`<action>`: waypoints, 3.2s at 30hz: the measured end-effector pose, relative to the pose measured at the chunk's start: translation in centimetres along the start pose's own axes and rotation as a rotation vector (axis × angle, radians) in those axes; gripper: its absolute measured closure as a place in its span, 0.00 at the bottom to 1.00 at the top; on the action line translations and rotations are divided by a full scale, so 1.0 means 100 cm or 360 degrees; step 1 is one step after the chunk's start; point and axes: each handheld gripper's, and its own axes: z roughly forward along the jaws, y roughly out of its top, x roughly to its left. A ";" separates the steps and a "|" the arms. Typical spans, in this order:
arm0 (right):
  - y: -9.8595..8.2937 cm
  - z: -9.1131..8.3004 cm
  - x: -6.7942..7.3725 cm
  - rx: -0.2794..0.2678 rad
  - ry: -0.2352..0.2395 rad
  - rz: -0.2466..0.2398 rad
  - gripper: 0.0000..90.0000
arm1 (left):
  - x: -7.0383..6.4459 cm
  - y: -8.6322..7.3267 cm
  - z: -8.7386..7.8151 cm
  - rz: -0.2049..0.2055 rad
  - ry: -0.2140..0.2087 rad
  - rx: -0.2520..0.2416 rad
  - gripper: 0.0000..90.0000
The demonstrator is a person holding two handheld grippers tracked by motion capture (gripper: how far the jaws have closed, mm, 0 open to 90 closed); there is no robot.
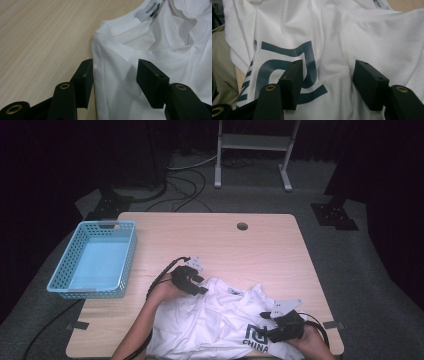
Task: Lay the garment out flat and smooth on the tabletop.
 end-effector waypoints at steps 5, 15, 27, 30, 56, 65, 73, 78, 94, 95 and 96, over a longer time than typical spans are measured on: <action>0.000 0.000 0.000 0.0000 0.0001 -0.0009 0.45 | 0.004 0.000 0.005 -0.0003 -0.0018 0.0079 0.53; 0.000 0.000 0.000 -0.0002 0.0003 -0.0011 0.45 | -0.002 -0.001 0.004 -0.0082 -0.0033 0.0083 0.78; 0.011 -0.006 -0.011 0.0037 0.0101 0.0156 0.45 | -0.022 -0.011 -0.013 -0.0064 0.0035 -0.0019 0.96; 0.013 -0.018 -0.019 -0.0061 0.0074 0.0219 0.49 | -0.027 -0.012 -0.023 -0.0052 0.0060 -0.0045 0.96; 0.029 0.001 -0.076 -0.0063 -0.0121 0.0466 0.97 | -0.039 -0.037 -0.064 -0.0099 0.0183 -0.0157 0.96; 0.056 -0.036 -0.082 -0.0141 -0.0209 0.0429 0.97 | -0.024 -0.011 -0.077 -0.0109 0.0256 -0.0234 0.96; 0.073 -0.059 -0.089 -0.0289 -0.0211 0.0455 0.97 | -0.026 0.011 -0.084 -0.0059 0.0287 -0.0273 0.96; 0.061 -0.051 -0.086 -0.0315 -0.0147 0.0465 0.97 | -0.031 0.002 -0.078 -0.0084 0.0262 -0.0262 0.96; 0.052 -0.054 -0.054 -0.0386 0.0010 0.0339 0.97 | -0.067 -0.015 -0.076 -0.0040 0.0127 -0.0352 0.96; 0.050 -0.053 -0.051 -0.0387 0.0025 0.0341 0.97 | -0.070 -0.017 -0.076 -0.0042 0.0118 -0.0352 0.96; 0.048 -0.052 -0.050 -0.0387 0.0032 0.0338 0.96 | -0.073 -0.020 -0.075 -0.0037 0.0105 -0.0352 0.96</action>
